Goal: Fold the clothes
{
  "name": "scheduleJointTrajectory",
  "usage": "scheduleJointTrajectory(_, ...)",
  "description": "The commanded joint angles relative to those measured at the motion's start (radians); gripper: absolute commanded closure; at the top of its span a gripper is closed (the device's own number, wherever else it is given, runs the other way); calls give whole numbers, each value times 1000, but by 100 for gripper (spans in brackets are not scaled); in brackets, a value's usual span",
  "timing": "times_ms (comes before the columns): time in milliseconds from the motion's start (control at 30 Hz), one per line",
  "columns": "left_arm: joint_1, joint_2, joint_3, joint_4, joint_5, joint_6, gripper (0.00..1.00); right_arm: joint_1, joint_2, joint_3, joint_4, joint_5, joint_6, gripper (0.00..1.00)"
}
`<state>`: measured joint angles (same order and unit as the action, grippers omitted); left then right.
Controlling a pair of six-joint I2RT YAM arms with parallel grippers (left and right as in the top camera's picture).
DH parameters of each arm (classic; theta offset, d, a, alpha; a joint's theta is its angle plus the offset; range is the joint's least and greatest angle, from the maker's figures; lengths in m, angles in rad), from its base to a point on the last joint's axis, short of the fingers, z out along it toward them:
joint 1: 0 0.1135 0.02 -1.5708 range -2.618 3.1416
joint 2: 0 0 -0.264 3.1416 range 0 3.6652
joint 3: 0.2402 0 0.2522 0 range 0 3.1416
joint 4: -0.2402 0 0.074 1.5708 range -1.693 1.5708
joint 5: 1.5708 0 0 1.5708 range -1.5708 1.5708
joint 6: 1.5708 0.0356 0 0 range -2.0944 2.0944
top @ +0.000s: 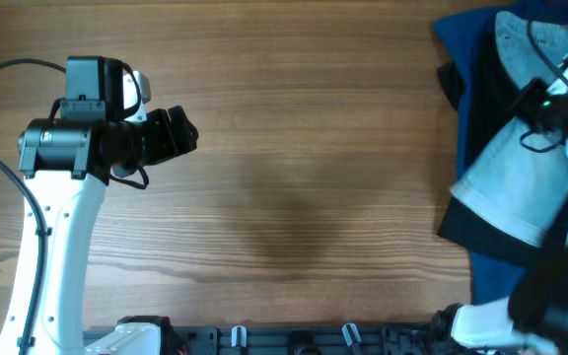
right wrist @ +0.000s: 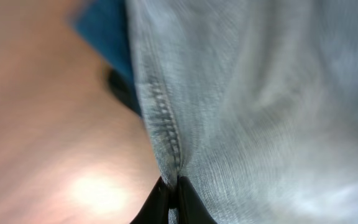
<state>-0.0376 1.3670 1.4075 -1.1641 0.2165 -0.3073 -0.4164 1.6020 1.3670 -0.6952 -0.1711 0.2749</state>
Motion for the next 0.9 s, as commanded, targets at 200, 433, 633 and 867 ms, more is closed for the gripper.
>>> scheduleJointTrajectory(200,3,-156,26,6,-134,16,3,540,-138,29,27,-230,-13,96)
scheduleJointTrajectory(433,3,-318,34,6,-266,16,0,1098,29,29,109,-149,-57,96)
scheduleJointTrajectory(633,3,-349,34,-8,-287,17,0,1044,-13,29,127,81,45,28)
scheduleJointTrajectory(867,3,-307,34,-11,-278,16,38,840,218,29,117,56,229,86)
